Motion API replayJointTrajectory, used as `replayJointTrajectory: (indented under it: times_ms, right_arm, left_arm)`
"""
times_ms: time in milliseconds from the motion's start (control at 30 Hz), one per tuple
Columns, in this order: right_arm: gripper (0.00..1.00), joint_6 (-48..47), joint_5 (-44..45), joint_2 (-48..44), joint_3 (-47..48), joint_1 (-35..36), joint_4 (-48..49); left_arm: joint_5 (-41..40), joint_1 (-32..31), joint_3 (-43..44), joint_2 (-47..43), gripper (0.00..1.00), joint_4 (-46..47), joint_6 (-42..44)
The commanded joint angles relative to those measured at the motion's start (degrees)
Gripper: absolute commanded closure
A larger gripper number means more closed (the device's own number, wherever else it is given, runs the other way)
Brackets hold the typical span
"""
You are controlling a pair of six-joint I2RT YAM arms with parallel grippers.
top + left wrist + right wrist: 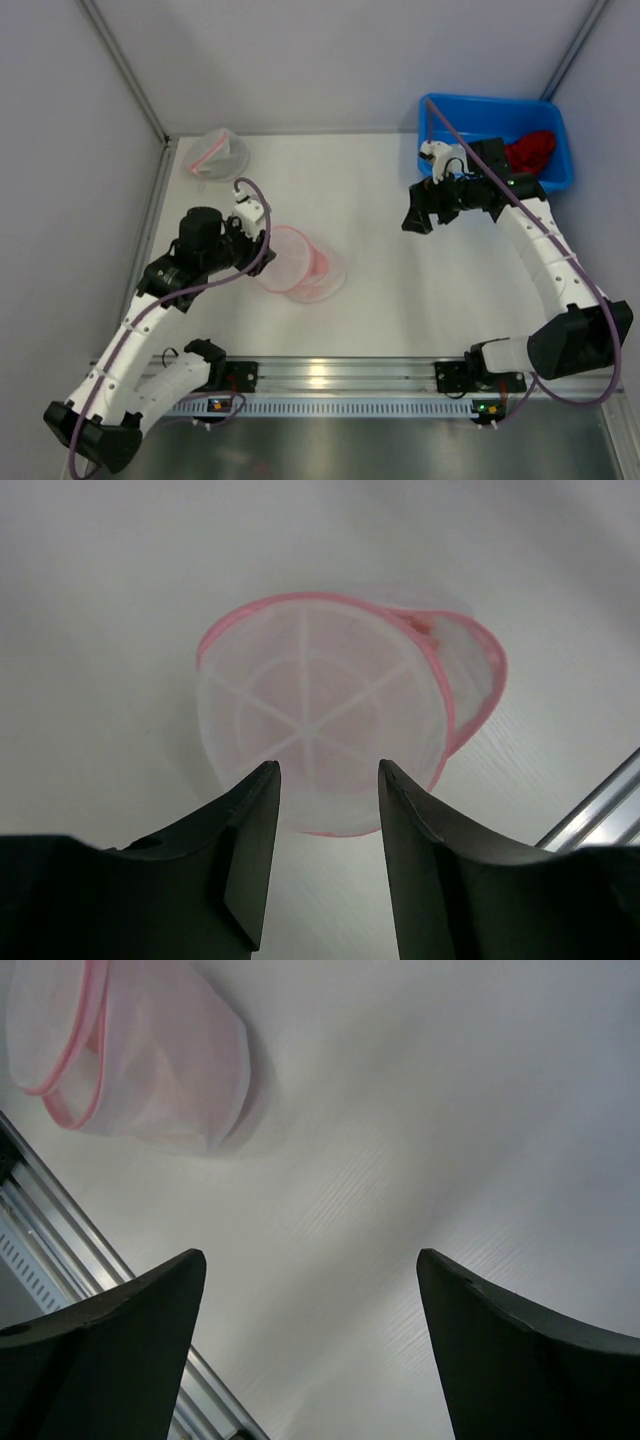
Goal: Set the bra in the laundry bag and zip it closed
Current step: Adjust the laundry bag at the center of the board.
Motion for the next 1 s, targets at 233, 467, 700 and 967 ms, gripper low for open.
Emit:
replayJointTrajectory:
  times_ms: [233,467,700,967]
  right_arm:
    - [0.26,1.7,-1.4,0.8,-0.5,-0.7,3.8]
    - [0.26,-0.2,-2.9,-3.4,-6.4,-1.0,4.0]
    - [0.26,-1.8,-4.9,-4.7,-9.4,-2.7,6.4]
    - [0.25,-3.4,-6.6,-7.8,-12.7,-7.9,5.1]
  left_arm:
    - [3.5,24.5,7.5,17.7,0.57,-9.4,-6.8]
    - [-2.2,27.3,10.1,31.4,0.66,-10.0,-4.2]
    - [5.7,18.9,17.5,39.4,0.65,-9.8,-4.8]
    - [9.6,6.5,29.6,51.1,0.66,-9.6,-5.3]
